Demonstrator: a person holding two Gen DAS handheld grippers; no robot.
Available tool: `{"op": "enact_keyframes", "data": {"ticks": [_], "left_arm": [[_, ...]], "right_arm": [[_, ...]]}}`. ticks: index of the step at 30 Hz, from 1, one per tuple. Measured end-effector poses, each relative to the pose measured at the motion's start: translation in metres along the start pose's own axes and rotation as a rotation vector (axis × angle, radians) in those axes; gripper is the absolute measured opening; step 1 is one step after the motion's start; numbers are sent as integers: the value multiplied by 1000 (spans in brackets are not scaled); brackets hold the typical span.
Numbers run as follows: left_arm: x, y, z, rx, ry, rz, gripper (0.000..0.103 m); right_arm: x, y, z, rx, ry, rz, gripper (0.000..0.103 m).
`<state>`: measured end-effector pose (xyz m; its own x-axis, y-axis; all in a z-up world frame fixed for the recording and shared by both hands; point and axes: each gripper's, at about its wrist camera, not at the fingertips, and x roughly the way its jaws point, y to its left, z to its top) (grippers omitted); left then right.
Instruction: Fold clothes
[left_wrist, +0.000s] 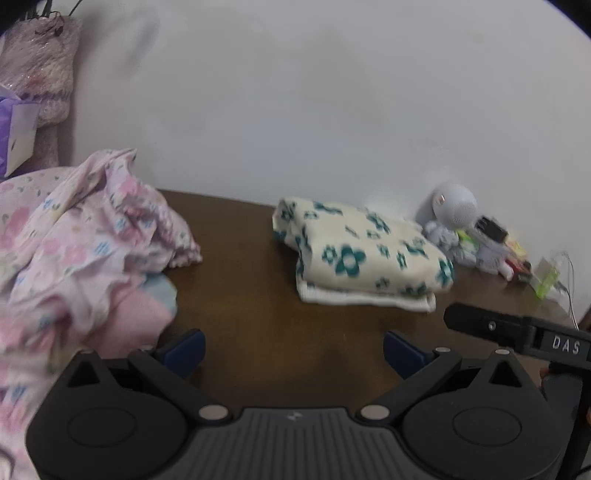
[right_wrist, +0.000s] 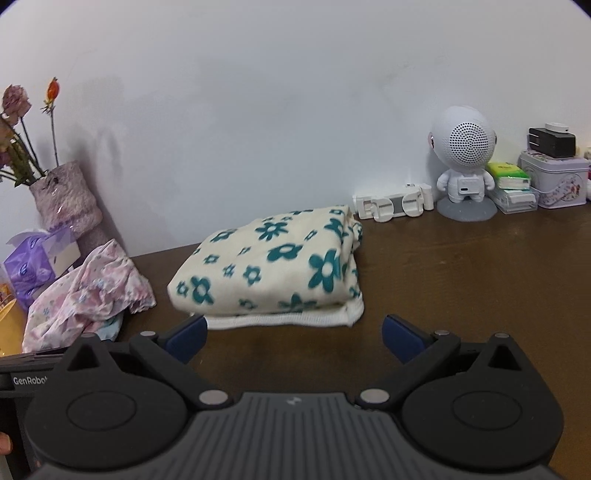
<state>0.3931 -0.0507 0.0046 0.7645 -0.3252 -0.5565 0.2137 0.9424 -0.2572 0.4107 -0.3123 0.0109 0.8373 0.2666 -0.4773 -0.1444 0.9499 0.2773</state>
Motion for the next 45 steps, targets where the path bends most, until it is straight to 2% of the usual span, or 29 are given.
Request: {"op": "enact_keyframes", "data": {"ticks": [7, 25, 30, 36, 45], "left_arm": [[-38, -2, -26, 12, -7, -13, 103], [-145, -12, -96, 3, -21, 12, 103], [-180, -19, -117, 47, -46, 14, 103], [-218, -21, -142, 28, -59, -6, 103], [-275, -28, -183, 40, -86, -43, 103]], "right_arm": [[-32, 13, -22, 6, -3, 6, 103], [-131, 49, -95, 28, 16, -2, 103], [-158, 61, -115, 17, 20, -1, 103], [-193, 75, -140, 3, 16, -7, 103], [-245, 97, -178, -37, 19, 30, 103]]}}
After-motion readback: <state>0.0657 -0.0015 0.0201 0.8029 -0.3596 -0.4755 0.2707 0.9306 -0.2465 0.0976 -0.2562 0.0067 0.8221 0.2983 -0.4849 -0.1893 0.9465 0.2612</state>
